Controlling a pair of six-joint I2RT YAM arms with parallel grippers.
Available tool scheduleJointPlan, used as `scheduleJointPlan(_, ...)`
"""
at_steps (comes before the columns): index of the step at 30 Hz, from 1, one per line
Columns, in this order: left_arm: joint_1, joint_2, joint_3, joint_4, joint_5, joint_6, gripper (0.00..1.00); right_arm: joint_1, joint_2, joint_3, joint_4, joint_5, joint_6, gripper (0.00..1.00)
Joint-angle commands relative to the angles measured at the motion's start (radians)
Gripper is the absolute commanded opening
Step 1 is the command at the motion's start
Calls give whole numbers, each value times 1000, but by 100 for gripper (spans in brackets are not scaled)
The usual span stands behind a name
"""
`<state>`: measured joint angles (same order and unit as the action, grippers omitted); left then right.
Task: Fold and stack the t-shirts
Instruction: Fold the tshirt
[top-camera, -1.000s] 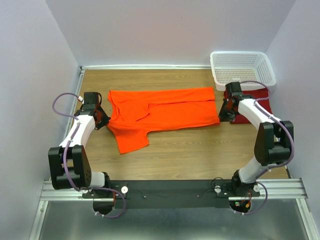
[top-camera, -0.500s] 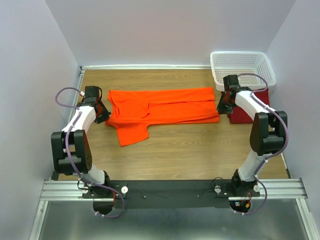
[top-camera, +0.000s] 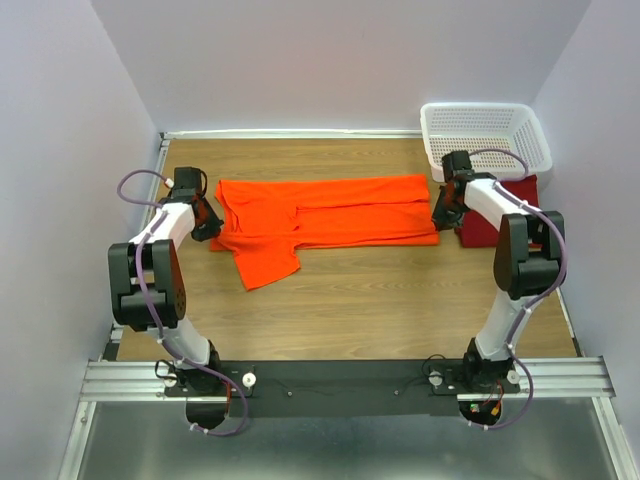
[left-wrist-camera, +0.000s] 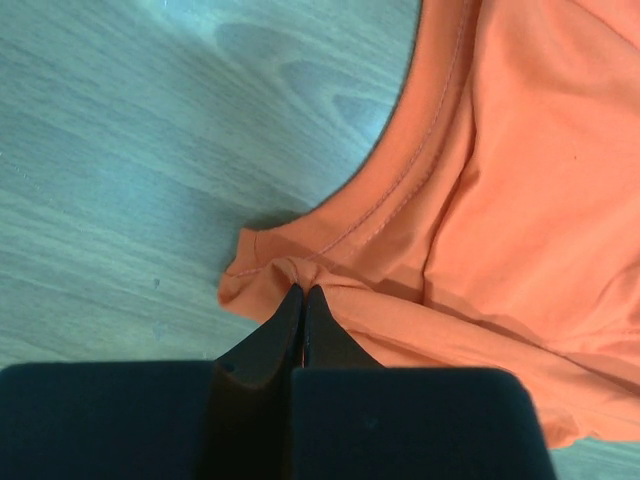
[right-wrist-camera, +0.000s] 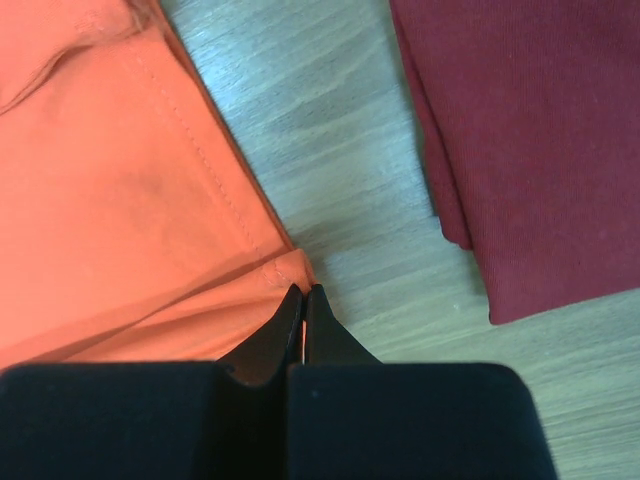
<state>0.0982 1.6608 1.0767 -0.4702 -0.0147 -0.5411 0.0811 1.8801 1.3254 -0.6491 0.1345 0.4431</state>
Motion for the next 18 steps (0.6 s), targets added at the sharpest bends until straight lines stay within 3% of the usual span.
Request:
scheduleJointPlan(1, 11, 19, 43, 25, -10, 18, 0, -9, 34, 43, 25, 56, -12, 1)
scheduleJointPlan(18, 9, 73, 43, 56, -24, 3, 0, -9, 97, 78, 43, 43, -11, 1)
